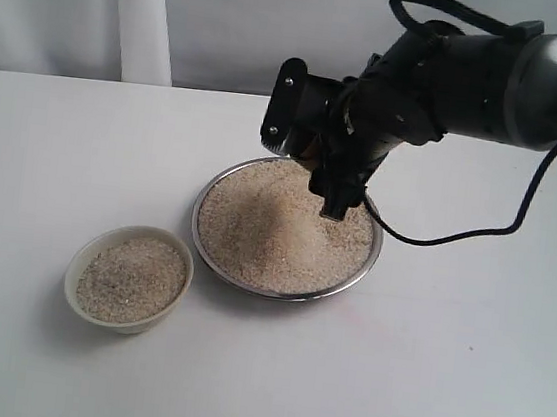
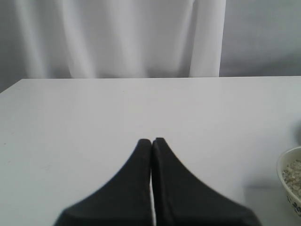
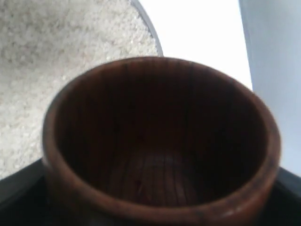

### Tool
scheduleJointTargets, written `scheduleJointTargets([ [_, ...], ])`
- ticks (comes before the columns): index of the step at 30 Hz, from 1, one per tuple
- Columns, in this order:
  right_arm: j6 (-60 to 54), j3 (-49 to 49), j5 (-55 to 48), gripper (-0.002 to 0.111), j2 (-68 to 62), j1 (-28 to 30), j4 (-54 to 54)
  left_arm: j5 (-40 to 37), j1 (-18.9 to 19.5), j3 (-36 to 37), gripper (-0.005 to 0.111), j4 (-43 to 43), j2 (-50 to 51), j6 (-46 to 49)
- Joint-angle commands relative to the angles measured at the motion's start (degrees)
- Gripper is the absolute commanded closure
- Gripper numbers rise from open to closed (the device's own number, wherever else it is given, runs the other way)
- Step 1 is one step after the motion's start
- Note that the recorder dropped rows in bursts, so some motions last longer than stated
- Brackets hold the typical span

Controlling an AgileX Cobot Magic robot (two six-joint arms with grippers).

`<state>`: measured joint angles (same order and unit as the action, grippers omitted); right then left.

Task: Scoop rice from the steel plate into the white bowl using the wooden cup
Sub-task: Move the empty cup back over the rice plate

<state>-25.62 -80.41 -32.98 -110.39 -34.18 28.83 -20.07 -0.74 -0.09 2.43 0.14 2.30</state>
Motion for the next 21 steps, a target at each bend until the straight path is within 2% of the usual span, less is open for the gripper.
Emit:
scheduleJointTargets([
  [1, -8.1, -0.4, -5.4, 0.108, 0.8, 1.2, -3.5, 0.3, -0.1, 0.1, 0.107, 0.0, -0.1, -0.2],
  [16, -8.3, -2.8, -4.1, 0.108, -0.2, 0.9, -11.2, 0.3, -0.1, 0.1, 0.107, 0.0, -0.1, -0.2],
  [21, -9.9, -3.0, -4.5, 0.108, -0.2, 1.0, -16.8, 0.3, -0.1, 0.1, 0.107, 0.0, -0.1, -0.2],
])
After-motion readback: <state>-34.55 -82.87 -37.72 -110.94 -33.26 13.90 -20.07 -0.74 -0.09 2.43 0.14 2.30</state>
